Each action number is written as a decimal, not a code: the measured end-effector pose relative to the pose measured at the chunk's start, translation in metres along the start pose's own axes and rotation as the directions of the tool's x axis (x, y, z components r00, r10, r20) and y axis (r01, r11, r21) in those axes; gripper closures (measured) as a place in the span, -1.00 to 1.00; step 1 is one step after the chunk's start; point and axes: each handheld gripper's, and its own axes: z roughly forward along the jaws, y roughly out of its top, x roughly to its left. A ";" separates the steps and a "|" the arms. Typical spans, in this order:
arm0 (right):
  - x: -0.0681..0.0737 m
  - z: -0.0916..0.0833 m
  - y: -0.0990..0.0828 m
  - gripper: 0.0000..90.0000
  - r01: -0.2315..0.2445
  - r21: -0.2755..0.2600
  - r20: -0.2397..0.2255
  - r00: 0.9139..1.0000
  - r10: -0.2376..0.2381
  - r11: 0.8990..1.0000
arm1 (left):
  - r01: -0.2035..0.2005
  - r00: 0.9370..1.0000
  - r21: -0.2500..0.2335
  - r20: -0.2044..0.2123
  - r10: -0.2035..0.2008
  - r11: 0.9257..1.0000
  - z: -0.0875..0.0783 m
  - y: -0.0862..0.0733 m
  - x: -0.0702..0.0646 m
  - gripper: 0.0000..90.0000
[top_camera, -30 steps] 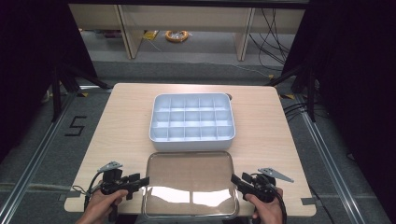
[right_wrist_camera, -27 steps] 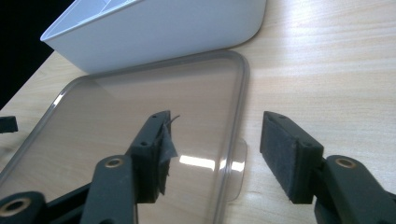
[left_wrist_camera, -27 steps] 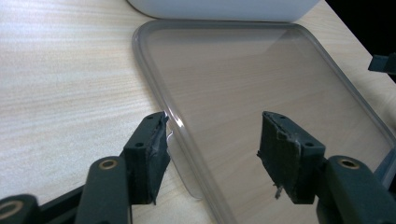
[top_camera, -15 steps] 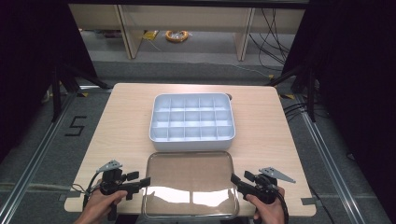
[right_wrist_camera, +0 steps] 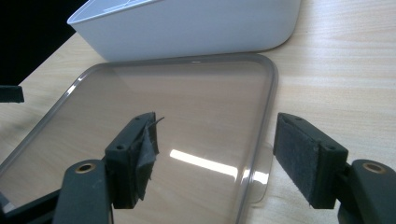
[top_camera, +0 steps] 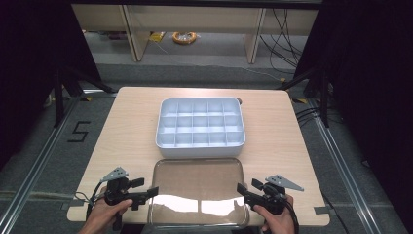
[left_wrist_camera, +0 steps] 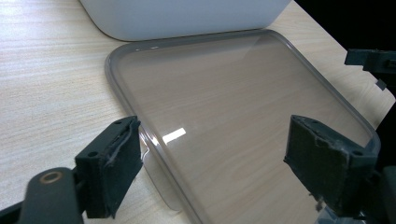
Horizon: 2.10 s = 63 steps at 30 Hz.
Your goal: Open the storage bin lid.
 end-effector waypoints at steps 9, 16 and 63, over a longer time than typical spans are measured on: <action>0.006 -0.002 -0.001 -0.36 0.046 0.001 -0.011 0.999 -0.046 0.999 | -0.027 1.000 0.000 0.002 0.027 1.000 -0.004 -0.002 -0.004 -0.67; 0.014 -0.005 -0.005 -0.40 0.077 0.020 -0.014 0.997 -0.077 0.997 | -0.045 0.999 0.007 0.009 0.045 0.999 -0.008 -0.006 -0.007 -0.67; 0.027 -0.023 -0.034 -0.47 0.130 0.121 -0.033 0.991 -0.127 0.984 | -0.056 0.998 0.043 0.015 0.055 0.998 -0.026 -0.035 -0.026 -0.67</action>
